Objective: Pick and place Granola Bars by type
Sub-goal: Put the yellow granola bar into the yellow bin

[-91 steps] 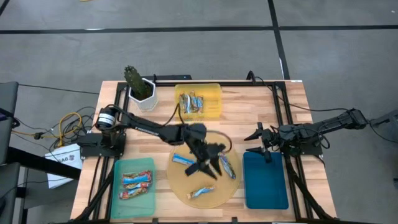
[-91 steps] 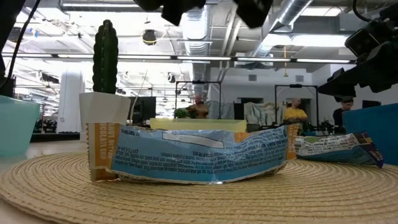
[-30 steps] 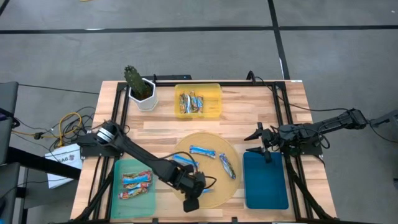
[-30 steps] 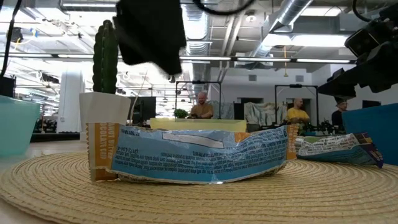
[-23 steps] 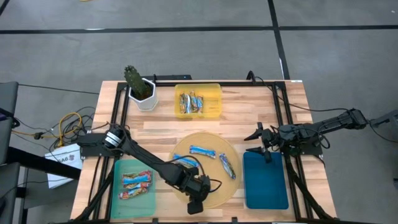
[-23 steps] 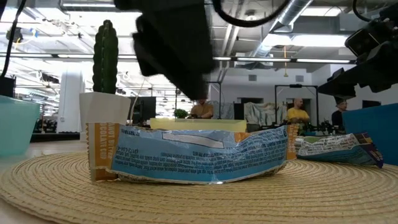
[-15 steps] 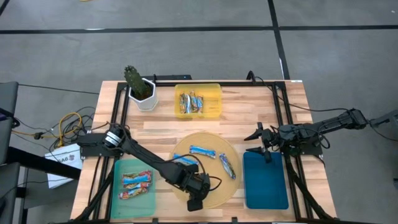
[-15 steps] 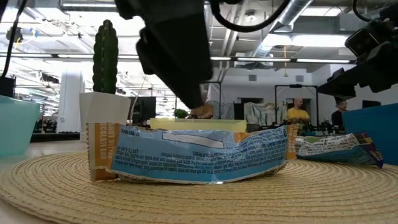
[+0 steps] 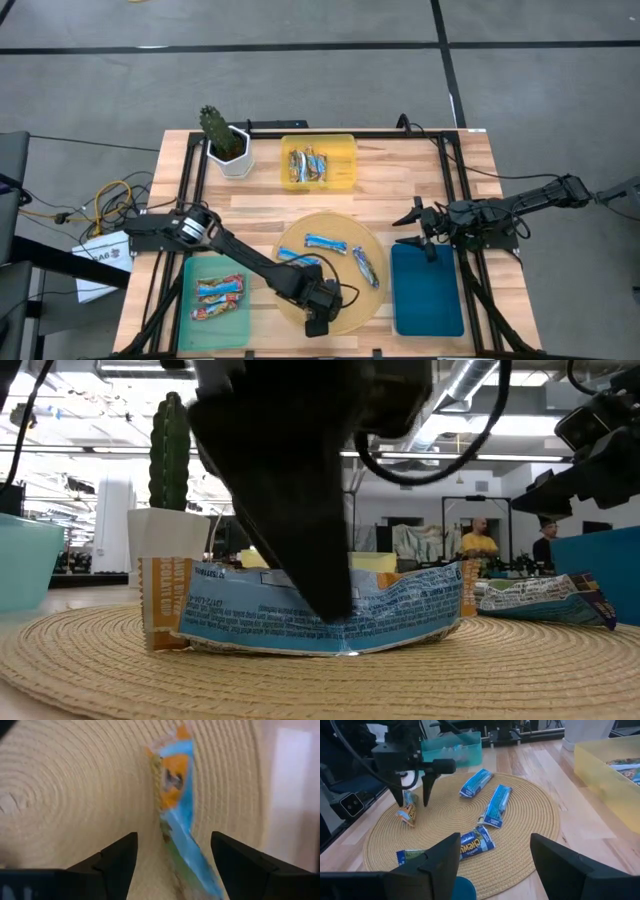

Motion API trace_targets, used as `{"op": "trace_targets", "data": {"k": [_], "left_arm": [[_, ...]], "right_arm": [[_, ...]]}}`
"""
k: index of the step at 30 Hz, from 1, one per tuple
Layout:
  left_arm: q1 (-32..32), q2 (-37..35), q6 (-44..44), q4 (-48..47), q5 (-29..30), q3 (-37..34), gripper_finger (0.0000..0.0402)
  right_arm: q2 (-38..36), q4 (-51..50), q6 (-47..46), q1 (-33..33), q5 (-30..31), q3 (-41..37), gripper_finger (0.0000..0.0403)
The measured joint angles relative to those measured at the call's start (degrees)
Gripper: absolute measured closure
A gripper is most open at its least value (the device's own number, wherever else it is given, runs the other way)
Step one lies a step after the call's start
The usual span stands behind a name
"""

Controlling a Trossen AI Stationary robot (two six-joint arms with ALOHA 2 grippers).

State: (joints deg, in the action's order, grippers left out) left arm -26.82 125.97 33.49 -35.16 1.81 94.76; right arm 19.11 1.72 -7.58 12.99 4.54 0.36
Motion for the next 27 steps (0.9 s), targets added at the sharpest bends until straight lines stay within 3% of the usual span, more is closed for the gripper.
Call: {"op": "trace_targets", "data": {"k": [12,27], "left_arm": [[-0.03,0.72,-0.69,-0.18,2.01,-0.02,0.0195],[-0.41,0.57,-7.92,2.93,1.7,1.64,0.0322]], "right_arm": [[0.0,0.0,0.01,0.0,0.0,-0.02,0.0168],[0.0,0.0,0.01,0.0,0.0,-0.01,0.0168]]}}
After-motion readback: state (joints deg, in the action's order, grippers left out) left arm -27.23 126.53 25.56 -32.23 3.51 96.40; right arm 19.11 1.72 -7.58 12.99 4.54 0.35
